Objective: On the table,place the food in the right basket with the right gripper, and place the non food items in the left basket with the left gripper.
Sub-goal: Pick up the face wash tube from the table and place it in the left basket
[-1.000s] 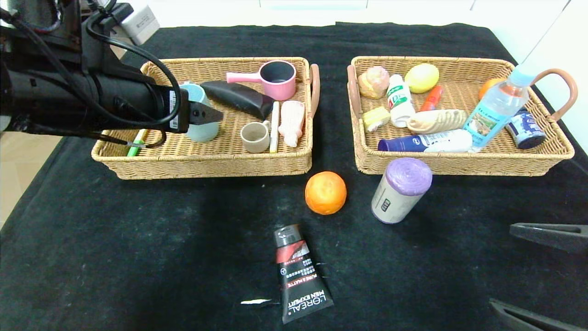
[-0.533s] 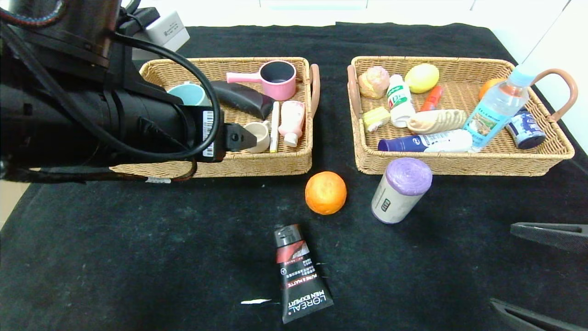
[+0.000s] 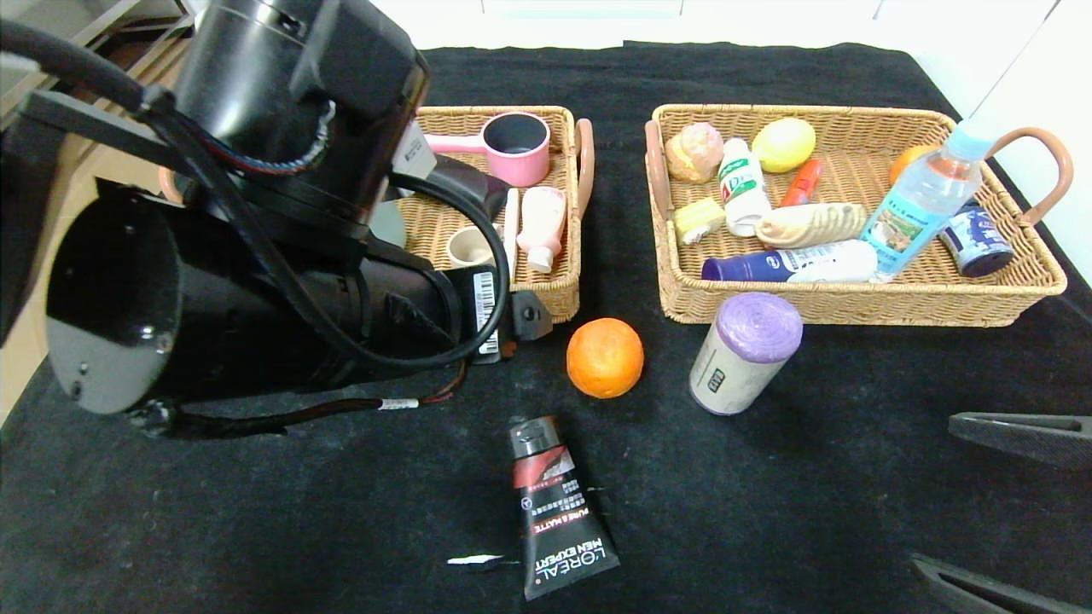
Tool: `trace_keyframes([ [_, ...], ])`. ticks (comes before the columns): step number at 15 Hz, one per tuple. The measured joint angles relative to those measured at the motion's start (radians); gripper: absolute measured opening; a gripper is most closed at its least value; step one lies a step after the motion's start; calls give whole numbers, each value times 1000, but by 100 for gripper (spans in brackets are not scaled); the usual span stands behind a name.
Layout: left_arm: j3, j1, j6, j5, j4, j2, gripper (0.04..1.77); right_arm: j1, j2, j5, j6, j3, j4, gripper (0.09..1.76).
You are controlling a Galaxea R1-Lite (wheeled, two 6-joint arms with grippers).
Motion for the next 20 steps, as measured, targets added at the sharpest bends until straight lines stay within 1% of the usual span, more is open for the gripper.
trace_keyframes([
  [2, 10, -17, -23, 46, 0, 33, 170, 0, 0, 0, 0, 1, 0, 171],
  [4, 17, -50, -53, 74, 17, 64, 170, 0, 0, 0, 0, 1, 0, 171],
  [6, 13, -75, -82, 77, 52, 89, 170, 0, 0, 0, 0, 1, 0, 171],
  [11, 26, -121, -111, 77, 73, 131, 171, 0, 0, 0, 0, 1, 0, 171],
  [20, 55, -123, -165, 76, 69, 211, 171, 2, 0, 0, -1, 6, 0, 171],
])
